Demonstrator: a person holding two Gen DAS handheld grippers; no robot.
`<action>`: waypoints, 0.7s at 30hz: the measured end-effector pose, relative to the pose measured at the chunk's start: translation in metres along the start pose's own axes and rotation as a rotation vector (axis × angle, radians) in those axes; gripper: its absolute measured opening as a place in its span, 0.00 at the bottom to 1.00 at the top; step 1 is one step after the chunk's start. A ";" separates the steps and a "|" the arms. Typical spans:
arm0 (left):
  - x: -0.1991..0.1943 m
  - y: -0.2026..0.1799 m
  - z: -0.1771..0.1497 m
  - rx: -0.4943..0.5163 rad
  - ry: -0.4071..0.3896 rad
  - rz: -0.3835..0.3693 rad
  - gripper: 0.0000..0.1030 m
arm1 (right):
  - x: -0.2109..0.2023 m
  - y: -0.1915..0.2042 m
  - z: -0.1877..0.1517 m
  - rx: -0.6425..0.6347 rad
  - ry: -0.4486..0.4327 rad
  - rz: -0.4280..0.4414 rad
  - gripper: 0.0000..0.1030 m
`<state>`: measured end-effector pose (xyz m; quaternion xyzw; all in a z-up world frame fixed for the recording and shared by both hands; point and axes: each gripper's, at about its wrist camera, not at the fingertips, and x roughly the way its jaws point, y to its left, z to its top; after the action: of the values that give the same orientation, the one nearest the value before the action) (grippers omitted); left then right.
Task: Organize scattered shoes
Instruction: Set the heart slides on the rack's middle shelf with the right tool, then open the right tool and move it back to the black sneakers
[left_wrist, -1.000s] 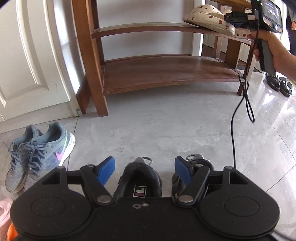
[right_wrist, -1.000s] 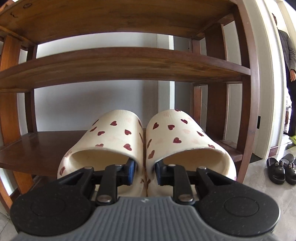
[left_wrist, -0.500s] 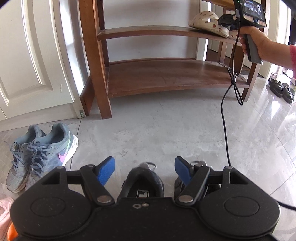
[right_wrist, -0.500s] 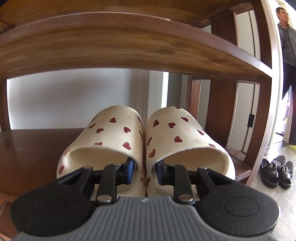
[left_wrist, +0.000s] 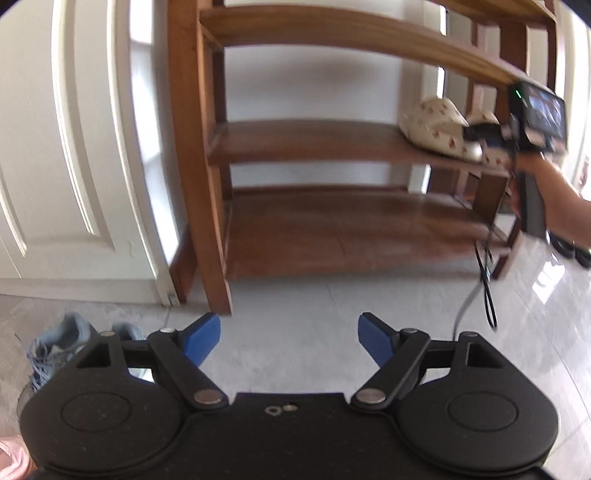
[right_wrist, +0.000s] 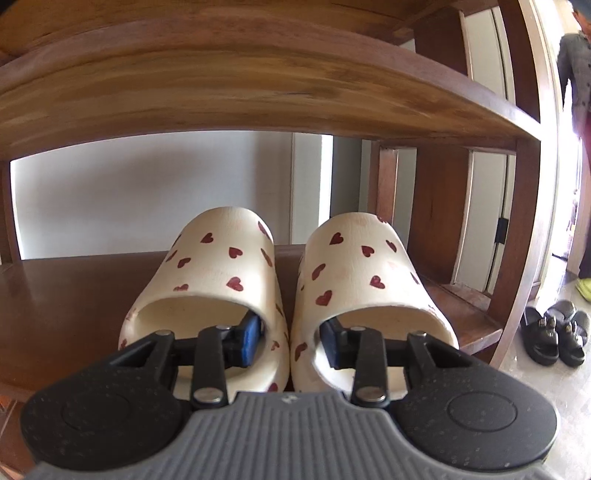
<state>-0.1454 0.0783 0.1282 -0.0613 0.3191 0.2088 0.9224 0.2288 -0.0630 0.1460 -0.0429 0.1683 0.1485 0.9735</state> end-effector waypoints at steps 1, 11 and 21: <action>-0.001 0.000 0.001 0.000 0.000 0.003 0.80 | 0.000 -0.001 0.000 -0.011 -0.005 -0.001 0.39; -0.015 0.004 0.018 0.089 -0.008 0.035 0.80 | 0.014 -0.006 0.014 -0.039 0.050 -0.041 0.41; -0.008 0.015 0.036 0.096 -0.055 0.035 0.82 | -0.015 -0.016 0.001 -0.030 0.009 -0.024 0.44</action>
<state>-0.1376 0.0977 0.1619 -0.0057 0.3042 0.2112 0.9289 0.2201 -0.0822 0.1526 -0.0601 0.1698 0.1391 0.9737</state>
